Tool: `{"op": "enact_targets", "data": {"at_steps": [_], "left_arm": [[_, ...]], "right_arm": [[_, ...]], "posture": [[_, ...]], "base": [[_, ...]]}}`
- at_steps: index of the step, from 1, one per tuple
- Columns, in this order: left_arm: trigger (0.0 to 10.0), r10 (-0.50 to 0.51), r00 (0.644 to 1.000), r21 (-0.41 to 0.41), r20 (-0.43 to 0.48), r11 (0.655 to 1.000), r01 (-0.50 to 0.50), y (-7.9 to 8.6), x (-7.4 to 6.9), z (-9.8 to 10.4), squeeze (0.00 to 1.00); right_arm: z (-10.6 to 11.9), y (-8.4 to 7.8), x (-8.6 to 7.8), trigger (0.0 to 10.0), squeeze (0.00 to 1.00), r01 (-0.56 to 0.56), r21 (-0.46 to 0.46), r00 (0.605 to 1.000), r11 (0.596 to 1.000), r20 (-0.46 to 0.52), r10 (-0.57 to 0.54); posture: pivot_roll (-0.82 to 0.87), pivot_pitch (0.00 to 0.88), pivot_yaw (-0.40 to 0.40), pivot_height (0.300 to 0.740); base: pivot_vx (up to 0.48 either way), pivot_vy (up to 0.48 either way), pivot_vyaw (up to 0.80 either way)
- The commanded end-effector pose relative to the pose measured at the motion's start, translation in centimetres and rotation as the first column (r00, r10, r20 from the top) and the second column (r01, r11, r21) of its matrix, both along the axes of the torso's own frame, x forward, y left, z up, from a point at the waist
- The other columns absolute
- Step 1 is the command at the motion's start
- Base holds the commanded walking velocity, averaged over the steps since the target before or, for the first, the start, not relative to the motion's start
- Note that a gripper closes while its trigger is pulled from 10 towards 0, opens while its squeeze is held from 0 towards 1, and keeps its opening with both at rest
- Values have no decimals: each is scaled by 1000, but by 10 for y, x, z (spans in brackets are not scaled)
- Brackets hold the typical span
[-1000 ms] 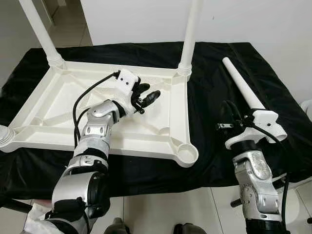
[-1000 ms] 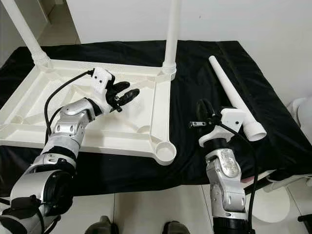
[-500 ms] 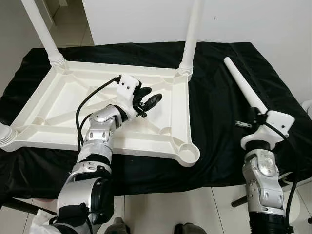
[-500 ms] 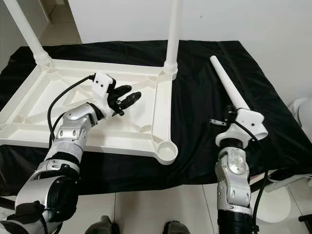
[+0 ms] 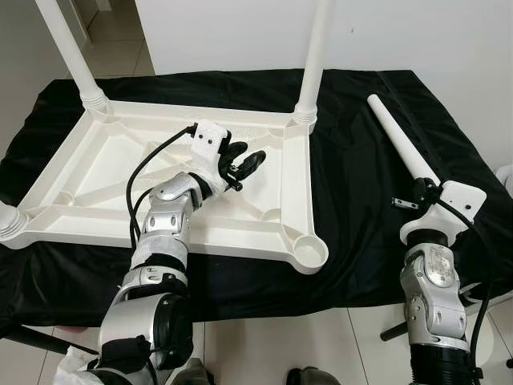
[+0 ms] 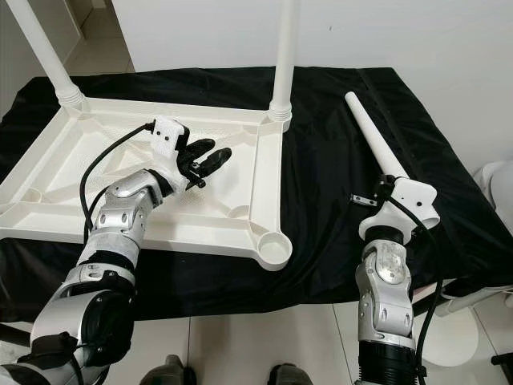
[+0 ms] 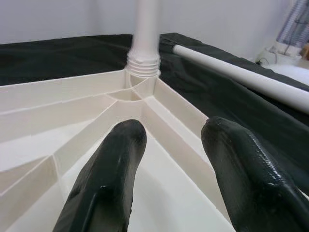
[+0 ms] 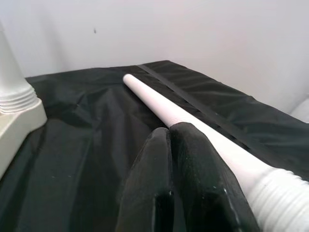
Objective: Building children table
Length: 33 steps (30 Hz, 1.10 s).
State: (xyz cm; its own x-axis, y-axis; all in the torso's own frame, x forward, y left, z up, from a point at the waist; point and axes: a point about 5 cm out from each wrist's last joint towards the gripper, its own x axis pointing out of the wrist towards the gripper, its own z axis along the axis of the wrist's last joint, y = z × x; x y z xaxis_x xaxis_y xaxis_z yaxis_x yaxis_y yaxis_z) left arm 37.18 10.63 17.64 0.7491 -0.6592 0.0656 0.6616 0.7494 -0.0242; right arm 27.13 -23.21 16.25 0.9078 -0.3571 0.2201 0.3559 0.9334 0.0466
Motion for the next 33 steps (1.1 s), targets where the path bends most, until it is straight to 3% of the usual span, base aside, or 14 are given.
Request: {"op": "enact_targets", "data": {"at_steps": [1, 5, 9, 10, 11, 16, 22, 23, 24, 25, 27, 28, 31, 33], "left_arm": [[10000, 689, 718, -34, -99, 719, -694, 39, 13, 0, 0], [10000, 735, 667, -43, -123, 667, -744, 46, 12, 0, 0], [10000, 823, 548, 7, -153, 555, -832, 60, 8, -6, 0], [10000, 823, 548, 7, -153, 555, -832, 60, 8, -6, 0], [10000, 848, 495, 14, -187, 507, -862, 67, 8, -10, 0], [10000, 868, 452, 28, -204, 467, -884, 73, 8, -10, 0], [10000, 866, 455, 14, -208, 468, -884, 72, 9, -7, 0], [10000, 862, 465, 15, -204, 477, -879, 70, 9, -6, 0], [10000, 827, 527, -11, -196, 536, -844, 64, 11, -3, 0], [10000, 827, 527, -11, -196, 536, -844, 64, 11, -3, 0], [10000, 745, 654, -59, -133, 652, -756, 53, 14, 7, 0], [10000, 716, 697, -34, -34, 696, -717, 47, 14, 14, 0], [10000, 618, 784, -14, 58, 786, -618, 39, 13, 19, 0], [10000, 587, 808, -22, 54, 809, -587, 39, 11, 18, 0]], "right_arm": [[0, -3, 1, 10000, 0, 15, -6, 1000, 1000, -4, -15], [1, -3, 2, 10000, 0, 15, -8, 1000, 1000, -2, -15], [1, 0, 6, 10000, 0, 4, -12, 1000, 1000, -2, -4], [1, 0, 6, 10000, 0, 4, -12, 1000, 1000, -2, -4], [1, 1, 6, 10000, 0, 4, -11, 1000, 1000, -1, -4], [1, 1, 6, 10000, 0, 7, -13, 1000, 1000, -1, -7], [0, 0, 5, 10000, 0, 11, -14, 1000, 1000, -4, -11], [0, 0, 5, 10000, 0, 11, -15, 1000, 1000, -3, -11], [0, 0, 5, 10000, 0, 11, -18, 1000, 1000, -3, -11], [0, 0, 5, 10000, 0, 11, -18, 1000, 1000, -3, -11], [0, -1, 5, 10000, 0, 10, -22, 1000, 1000, -2, -10], [0, -3, 4, 10000, 0, 11, -27, 1000, 1000, -2, -11], [1, -6, 3, 10000, 0, 15, -36, 1000, 999, -2, -15], [1, -7, 2, 10000, 0, 16, -37, 1000, 999, -2, -16]], "posture": [[-5, 18, 15, 740], [-1, 15, 11, 740], [0, 7, 13, 740], [0, 7, 13, 740], [0, 6, 14, 740], [-3, 3, 18, 740], [-7, 1, 20, 740], [-8, 0, 22, 740], [-9, 0, 22, 740], [-9, 0, 22, 740], [-11, 0, 22, 740], [-16, 0, 26, 740], [-18, 0, 29, 740], [-18, 0, 29, 740]], "base": [[0, 0, 0], [0, 0, 0], [0, 0, 0], [0, 0, 0], [0, 0, 0], [0, 0, 0], [0, 0, 0], [0, 0, 0], [0, 0, 0], [0, 0, 0], [0, 0, 0], [0, 0, 0], [0, 0, 0], [0, 0, 0]]}}
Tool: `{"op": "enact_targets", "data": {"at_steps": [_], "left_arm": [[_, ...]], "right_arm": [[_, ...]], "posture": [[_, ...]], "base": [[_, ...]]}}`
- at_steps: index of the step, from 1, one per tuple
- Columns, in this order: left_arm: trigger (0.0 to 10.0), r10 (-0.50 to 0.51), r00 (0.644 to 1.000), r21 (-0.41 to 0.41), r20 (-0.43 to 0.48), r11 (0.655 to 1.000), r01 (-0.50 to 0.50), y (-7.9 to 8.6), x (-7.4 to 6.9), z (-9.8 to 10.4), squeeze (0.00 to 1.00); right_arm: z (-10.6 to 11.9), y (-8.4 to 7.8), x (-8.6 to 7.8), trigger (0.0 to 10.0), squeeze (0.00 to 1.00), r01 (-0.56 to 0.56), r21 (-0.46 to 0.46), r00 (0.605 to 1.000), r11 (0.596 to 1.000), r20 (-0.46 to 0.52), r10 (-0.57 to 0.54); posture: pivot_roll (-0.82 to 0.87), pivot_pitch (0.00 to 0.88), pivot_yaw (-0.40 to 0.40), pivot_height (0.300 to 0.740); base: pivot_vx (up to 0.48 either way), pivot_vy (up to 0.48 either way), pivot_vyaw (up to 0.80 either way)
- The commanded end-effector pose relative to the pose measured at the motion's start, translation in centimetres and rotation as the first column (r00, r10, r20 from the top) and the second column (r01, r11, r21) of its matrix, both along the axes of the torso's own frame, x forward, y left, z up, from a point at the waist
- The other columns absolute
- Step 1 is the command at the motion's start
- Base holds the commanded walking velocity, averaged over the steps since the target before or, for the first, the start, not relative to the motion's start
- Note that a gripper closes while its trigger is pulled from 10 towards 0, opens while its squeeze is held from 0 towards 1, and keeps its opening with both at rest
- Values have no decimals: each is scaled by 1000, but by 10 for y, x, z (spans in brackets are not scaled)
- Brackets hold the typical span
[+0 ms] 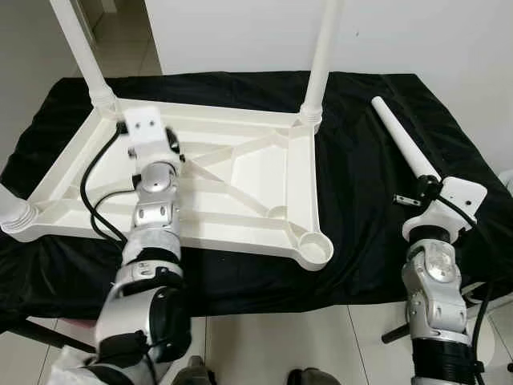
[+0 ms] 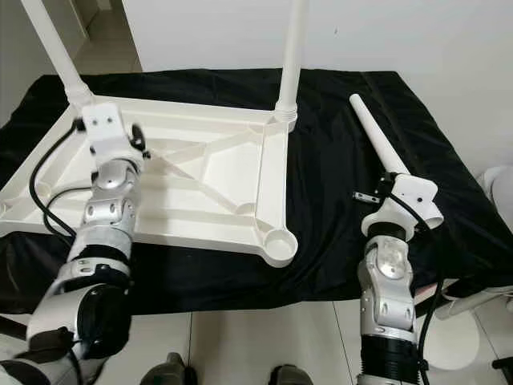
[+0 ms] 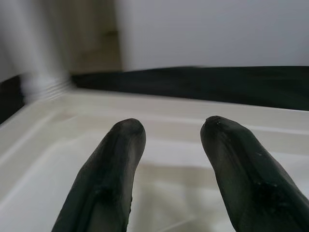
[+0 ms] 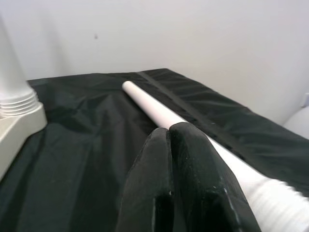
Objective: Building children table
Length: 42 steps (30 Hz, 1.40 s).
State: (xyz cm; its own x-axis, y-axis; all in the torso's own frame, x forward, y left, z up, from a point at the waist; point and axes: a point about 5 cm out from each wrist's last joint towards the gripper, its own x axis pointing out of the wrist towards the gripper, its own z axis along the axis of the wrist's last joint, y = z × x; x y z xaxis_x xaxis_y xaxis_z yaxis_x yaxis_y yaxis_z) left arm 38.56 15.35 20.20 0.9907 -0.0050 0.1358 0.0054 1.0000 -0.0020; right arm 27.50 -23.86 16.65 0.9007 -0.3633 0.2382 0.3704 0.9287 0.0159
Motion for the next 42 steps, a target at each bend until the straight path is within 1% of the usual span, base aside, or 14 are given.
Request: {"op": "enact_targets", "data": {"at_steps": [1, 4, 8, 12, 14, 15, 16, 20, 23, 24, 28, 31, 33, 42], "left_arm": [[10000, -179, 984, -29, -16, 984, 178, -9, -8, -10, 0], [10000, -338, 940, -62, 32, 938, 340, -11, -23, -12, 0], [10000, -431, 901, -53, 50, 900, 434, -15, -34, -14, 0], [10000, -613, 789, -59, 37, 787, 614, -26, -60, -24, 0], [10000, -613, 789, -59, 37, 787, 614, -26, -60, -24, 0], [10000, -652, 756, -31, 58, 756, 654, -30, -66, -22, 0], [10000, -729, 681, 32, 68, 684, 729, -41, -76, -22, 0], [10000, -748, 660, 48, 68, 663, 747, -44, -78, -22, 0], [10000, -790, 608, 66, 72, 612, 788, -58, -87, -23, 0], [10000, -804, 591, 65, 68, 595, 801, -70, -90, -23, 0], [10000, -818, 571, 87, 72, 576, 813, -99, -95, -19, 0], [10000, -822, 565, 95, 75, 570, 816, -105, -95, -17, 0], [10000, -850, 522, 83, 72, 526, 846, -121, -93, -10, 0], [10000, -875, 470, 112, 114, 481, 869, -141, -95, 9, 0]], "right_arm": [[-4, -2, -3, 10000, 0, 5, -2, 1000, 1000, -8, -5], [-5, -5, -6, 10000, 0, 13, -1, 1000, 1000, -12, -13], [-6, -5, -7, 10000, 0, 15, 3, 1000, 1000, -15, -15], [-8, -4, -6, 10000, 0, 10, 10, 1000, 1000, -20, -10], [-8, -4, -6, 10000, 0, 10, 10, 1000, 1000, -20, -10], [-9, -3, -4, 10000, 0, 1, 4, 1000, 1000, -31, 0], [-8, -3, -1, 10000, 0, -15, 19, 1000, 1000, -27, 16], [-8, -3, -1, 10000, 0, -20, 24, 1000, 1000, -24, 20], [-10, -6, 0, 10000, 0, -39, 40, 999, 998, -27, 40], [-11, -12, 0, 10000, 1000, -43, 36, 999, 998, -30, 44], [-18, -35, -1, 10000, 1000, -8, 18, 998, 1000, -64, 10], [-19, -41, -1, 10000, 1000, 9, 13, 997, 1000, -73, -8], [-19, -53, 2, 10000, 1000, 18, 17, 997, 1000, -77, -16], [-12, -69, 7, 10000, 1000, 11, 0, 997, 1000, -76, -11]], "posture": [[-19, 0, 30, 740], [-16, 0, 23, 740], [-14, 0, 19, 740], [-9, 0, 11, 740], [-9, 0, 11, 740], [-3, 0, 11, 740], [-3, 0, 8, 740], [-3, 0, 8, 740], [-2, 0, -1, 740], [-1, 4, 0, 740], [0, 23, -8, 740], [-3, 35, -5, 740], [-1, 66, 2, 740], [17, 154, 8, 740]], "base": [[0, 0, 0], [0, 0, 0], [0, 0, 0], [0, 0, 0], [0, 0, 0], [0, 0, 0], [0, 0, 0], [0, 0, 0], [0, 0, 0], [0, 0, 0], [0, 0, 0], [0, 0, 0], [0, 0, 0], [0, 0, 0]]}}
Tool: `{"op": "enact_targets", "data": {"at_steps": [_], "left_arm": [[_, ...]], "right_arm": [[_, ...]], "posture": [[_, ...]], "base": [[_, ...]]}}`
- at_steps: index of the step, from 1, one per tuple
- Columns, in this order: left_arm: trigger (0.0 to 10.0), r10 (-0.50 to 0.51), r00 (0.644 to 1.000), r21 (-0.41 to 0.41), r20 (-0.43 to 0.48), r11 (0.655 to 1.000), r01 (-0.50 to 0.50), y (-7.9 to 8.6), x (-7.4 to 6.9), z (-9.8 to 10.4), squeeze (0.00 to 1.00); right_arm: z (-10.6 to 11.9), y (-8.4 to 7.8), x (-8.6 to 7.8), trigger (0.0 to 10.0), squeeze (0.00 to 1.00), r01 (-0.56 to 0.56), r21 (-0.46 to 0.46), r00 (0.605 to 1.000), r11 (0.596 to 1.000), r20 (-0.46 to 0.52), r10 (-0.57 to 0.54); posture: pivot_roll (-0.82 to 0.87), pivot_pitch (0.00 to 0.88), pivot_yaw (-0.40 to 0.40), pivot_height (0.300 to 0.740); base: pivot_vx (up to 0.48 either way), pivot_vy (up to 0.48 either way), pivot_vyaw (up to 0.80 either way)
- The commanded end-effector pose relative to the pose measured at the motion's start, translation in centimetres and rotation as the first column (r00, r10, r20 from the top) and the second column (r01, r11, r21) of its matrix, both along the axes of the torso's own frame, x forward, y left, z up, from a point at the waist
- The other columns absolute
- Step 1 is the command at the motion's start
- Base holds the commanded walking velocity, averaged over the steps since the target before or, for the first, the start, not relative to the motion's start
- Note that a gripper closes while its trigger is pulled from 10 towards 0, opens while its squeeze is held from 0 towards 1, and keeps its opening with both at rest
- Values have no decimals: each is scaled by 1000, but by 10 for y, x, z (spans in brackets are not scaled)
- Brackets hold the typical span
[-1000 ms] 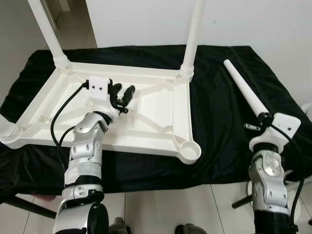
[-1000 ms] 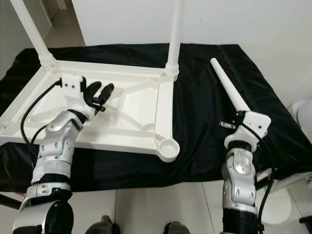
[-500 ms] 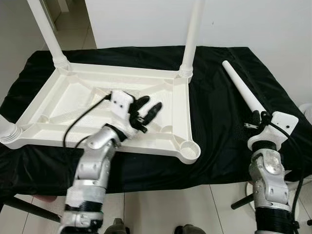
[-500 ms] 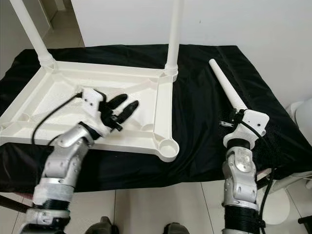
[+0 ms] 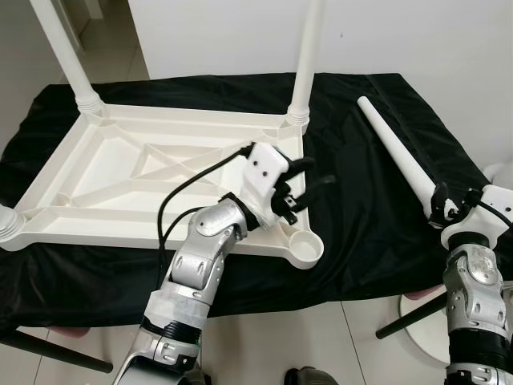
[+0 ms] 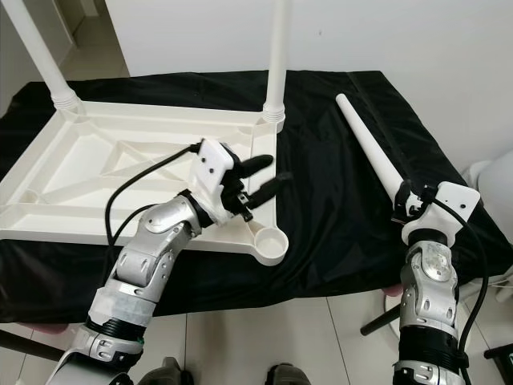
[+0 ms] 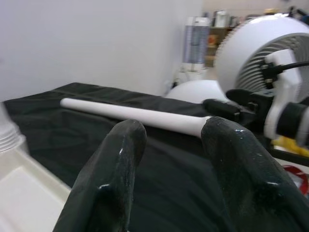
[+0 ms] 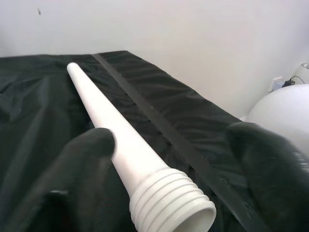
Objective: Building children table
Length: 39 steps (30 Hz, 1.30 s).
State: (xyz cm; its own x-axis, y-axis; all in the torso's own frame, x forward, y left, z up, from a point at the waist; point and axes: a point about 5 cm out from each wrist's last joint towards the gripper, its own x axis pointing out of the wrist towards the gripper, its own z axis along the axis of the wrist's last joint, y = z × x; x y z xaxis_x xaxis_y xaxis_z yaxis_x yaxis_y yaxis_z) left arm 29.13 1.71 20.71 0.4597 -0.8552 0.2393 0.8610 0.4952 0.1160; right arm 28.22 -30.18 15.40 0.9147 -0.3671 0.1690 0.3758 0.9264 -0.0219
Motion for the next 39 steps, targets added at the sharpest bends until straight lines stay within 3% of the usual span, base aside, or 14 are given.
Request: {"op": "enact_targets", "data": {"at_steps": [1, 3, 8, 9, 19, 29, 30, 31, 32, 39], "left_arm": [[10000, -23, 1000, -9, -2, 1000, 23, -5, 0, 4, 0], [10000, -41, 999, -45, 0, 998, 41, -12, -4, 15, 0], [10000, -45, 999, -60, 1, 997, 45, -14, -7, 22, 0], [10000, -46, 999, -65, 1, 997, 46, -14, -9, 24, 0], [10000, -39, 999, -78, -15, 996, 38, -14, -15, 27, 0], [10000, 8, 1000, -83, 0, 997, -8, -11, -8, 34, 0], [10000, 17, 1000, -85, 5, 996, -17, -10, -7, 36, 0], [10000, 17, 1000, -85, 5, 996, -17, -10, -7, 36, 0], [10000, 24, 1000, -86, 7, 996, -23, -10, -6, 36, 0], [10000, 57, 998, -93, 30, 994, -54, -4, 2, 43, 0]], "right_arm": [[1, -6, 0, 10000, 1000, 5, 9, 1000, 1000, 4, -6], [2, -14, 4, 10000, 1000, -16, 27, 1000, 999, -5, 17], [3, -15, 9, 10000, 1000, -77, 46, 996, 996, -31, 79], [3, -15, 12, 10000, 0, -113, 47, 992, 992, -42, 115], [5, -16, 31, 10000, 0, -238, 80, 963, 968, -113, 246], [0, -1, 42, 10000, 0, -358, 128, 917, 925, -138, 374], [-1, 1, 42, 2784, 0, -378, 136, 909, 916, -133, 394], [-1, 1, 42, 2784, 0, -378, 136, 909, 916, -133, 394], [-2, 1, 43, 0, 0, -384, 152, 906, 911, -130, 404], [-12, 7, 33, 0, 0, -407, 166, 889, 898, -153, 431]], "posture": [[17, 154, 8, 740], [29, 202, 9, 740], [40, 244, 11, 740], [46, 259, 11, 740], [59, 275, 4, 740], [80, 245, -19, 740], [82, 238, -22, 740], [82, 238, -22, 740], [83, 230, -26, 740], [76, 193, -45, 740]], "base": [[0, 0, 0], [0, 0, 0], [0, 0, 0], [0, 0, 0], [0, 0, 0], [0, 0, 0], [0, 0, 0], [0, 0, 0], [0, 0, 0], [0, 0, 0]]}}
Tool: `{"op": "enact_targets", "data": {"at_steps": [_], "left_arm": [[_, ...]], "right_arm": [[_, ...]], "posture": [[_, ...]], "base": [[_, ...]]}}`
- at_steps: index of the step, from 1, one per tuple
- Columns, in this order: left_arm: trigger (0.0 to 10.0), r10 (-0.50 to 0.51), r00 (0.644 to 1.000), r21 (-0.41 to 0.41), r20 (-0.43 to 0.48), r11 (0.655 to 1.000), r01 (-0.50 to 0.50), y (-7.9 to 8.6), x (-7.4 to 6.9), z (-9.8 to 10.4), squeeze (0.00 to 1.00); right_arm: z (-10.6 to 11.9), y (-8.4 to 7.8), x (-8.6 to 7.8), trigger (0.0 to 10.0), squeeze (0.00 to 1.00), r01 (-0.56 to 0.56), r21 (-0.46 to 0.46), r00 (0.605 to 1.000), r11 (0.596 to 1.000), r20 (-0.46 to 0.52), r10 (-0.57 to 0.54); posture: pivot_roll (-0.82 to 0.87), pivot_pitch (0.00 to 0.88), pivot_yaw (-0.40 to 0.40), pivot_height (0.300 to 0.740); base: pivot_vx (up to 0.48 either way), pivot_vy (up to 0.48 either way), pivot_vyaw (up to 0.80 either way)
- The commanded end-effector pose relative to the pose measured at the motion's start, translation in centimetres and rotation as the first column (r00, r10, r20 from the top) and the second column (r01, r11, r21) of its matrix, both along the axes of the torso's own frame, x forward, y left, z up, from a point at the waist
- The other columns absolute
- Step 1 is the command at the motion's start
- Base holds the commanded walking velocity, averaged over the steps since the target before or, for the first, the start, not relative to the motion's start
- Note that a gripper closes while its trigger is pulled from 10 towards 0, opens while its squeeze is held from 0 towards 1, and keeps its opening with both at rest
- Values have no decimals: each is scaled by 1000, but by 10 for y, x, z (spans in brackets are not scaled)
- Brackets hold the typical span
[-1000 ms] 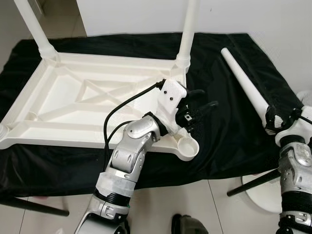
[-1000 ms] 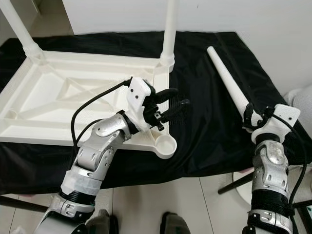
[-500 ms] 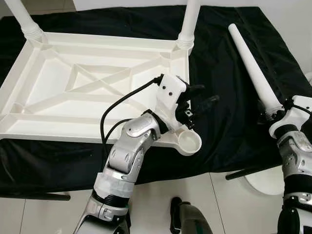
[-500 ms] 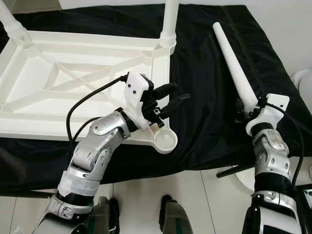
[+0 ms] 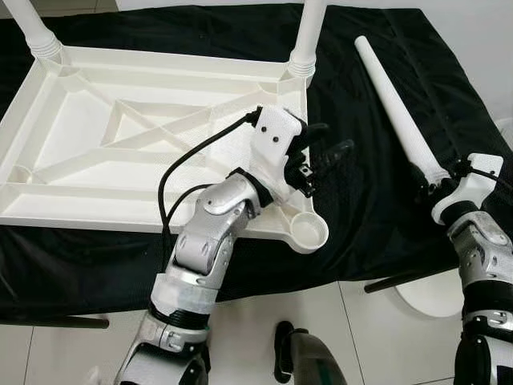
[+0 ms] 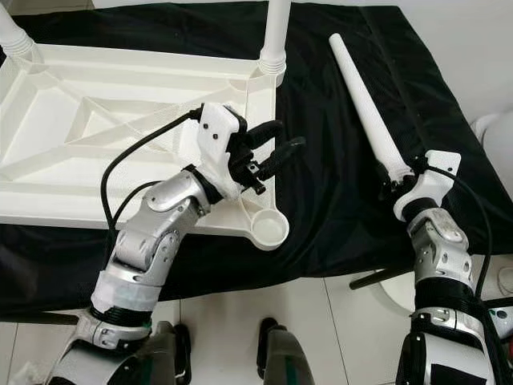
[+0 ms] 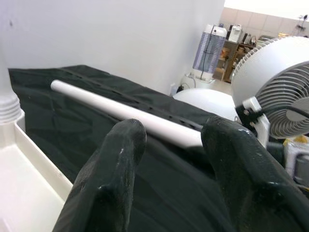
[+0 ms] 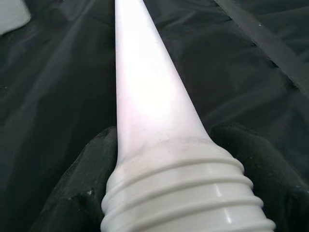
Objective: Building children table
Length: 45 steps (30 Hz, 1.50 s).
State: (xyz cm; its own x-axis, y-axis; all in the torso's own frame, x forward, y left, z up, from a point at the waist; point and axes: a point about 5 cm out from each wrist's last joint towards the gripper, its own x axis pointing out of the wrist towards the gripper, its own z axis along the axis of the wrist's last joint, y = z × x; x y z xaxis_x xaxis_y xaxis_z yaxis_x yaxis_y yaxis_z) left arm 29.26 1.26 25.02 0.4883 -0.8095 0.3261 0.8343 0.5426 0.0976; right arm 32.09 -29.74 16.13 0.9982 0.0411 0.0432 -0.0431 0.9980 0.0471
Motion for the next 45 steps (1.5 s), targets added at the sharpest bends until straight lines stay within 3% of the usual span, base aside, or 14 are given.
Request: {"op": "enact_targets", "data": {"at_steps": [1, 5, 6, 8, 16, 18, 27, 29, 30, 38, 42, 43, 44, 45], "left_arm": [[10000, 11, 1000, -6, 1, 1000, -11, 1, 1, 0, 0], [10000, 24, 1000, -15, -9, 1000, -25, 4, 6, -1, 0], [10000, 31, 999, -20, -20, 999, -32, 5, 8, -3, 0], [10000, 58, 997, -30, -60, 998, -59, 8, 15, -6, 0], [10000, 97, 991, -27, -92, 995, -100, 13, 22, -8, 0], [10000, 124, 986, -44, -115, 991, -130, 18, 34, -2, 0], [10000, 86, 989, -97, -117, 990, -98, 25, 46, 15, 0], [10000, 78, 989, -99, -125, 991, -91, 25, 48, 15, 98], [10000, 48, 988, -125, -147, 990, -67, 27, 50, 17, 1000], [10000, -31, 994, -128, -106, 992, 17, 29, 49, 31, 1000], [10000, -226, 962, -184, -153, 963, 197, 25, 38, 43, 973], [10000, -256, 954, -201, -154, 954, 224, 24, 37, 45, 180], [10000, -307, 935, -236, -179, 936, 262, 24, 36, 48, 0], [10000, -307, 935, -236, -179, 936, 262, 24, 36, 48, 0]], "right_arm": [[-19, 2, -5, 0, 0, -8, 25, 997, 1000, -80, 10], [-26, 8, -12, 0, 0, 6, 17, 997, 1000, -73, -5], [-27, 12, -15, 10000, 0, 39, -7, 999, 999, -27, -40], [-23, 31, -25, 10000, 0, 112, 5, 986, 994, 122, -111], [-15, 47, -32, 10000, 0, 155, 32, 959, 987, 235, -158], [8, 58, -31, 10000, 0, 154, 40, 919, 987, 362, -158], [65, 64, -27, 10000, 0, 146, 15, 826, 989, 549, -130], [73, 66, -29, 10000, 0, 144, 13, 804, 990, 582, -124], [82, 69, -29, 10000, 0, 140, 0, 782, 990, 614, -110], [109, 87, -31, 10000, 0, 82, -61, 719, 995, 695, -17], [113, 98, -31, 10000, 0, 34, -133, 714, 991, 697, 69], [112, 100, -31, 10000, 0, 21, -144, 716, 989, 693, 86], [112, 104, -32, 10000, 0, -2, -163, 718, 987, 686, 115], [112, 104, -32, 10000, 0, -2, -163, 718, 987, 686, 115]], "posture": [[76, 193, -45, 740], [63, 165, -39, 740], [48, 141, -33, 740], [40, 117, -20, 740], [30, 95, -10, 740], [19, 59, 4, 740], [-3, 12, 24, 740], [-2, 0, 28, 740], [-1, 0, 33, 740], [13, 0, 35, 740], [22, 0, 34, 740], [22, 0, 34, 740], [22, 0, 35, 740], [22, 0, 35, 740]], "base": [[0, 0, 0], [0, 0, 0], [0, 0, 0], [0, 0, 0], [0, 0, 0], [0, 0, 0], [0, 0, 0], [0, 0, 0], [0, 0, 0], [0, 0, 0], [0, 0, 0], [0, 0, 0], [0, 0, 0], [0, 0, 0]]}}
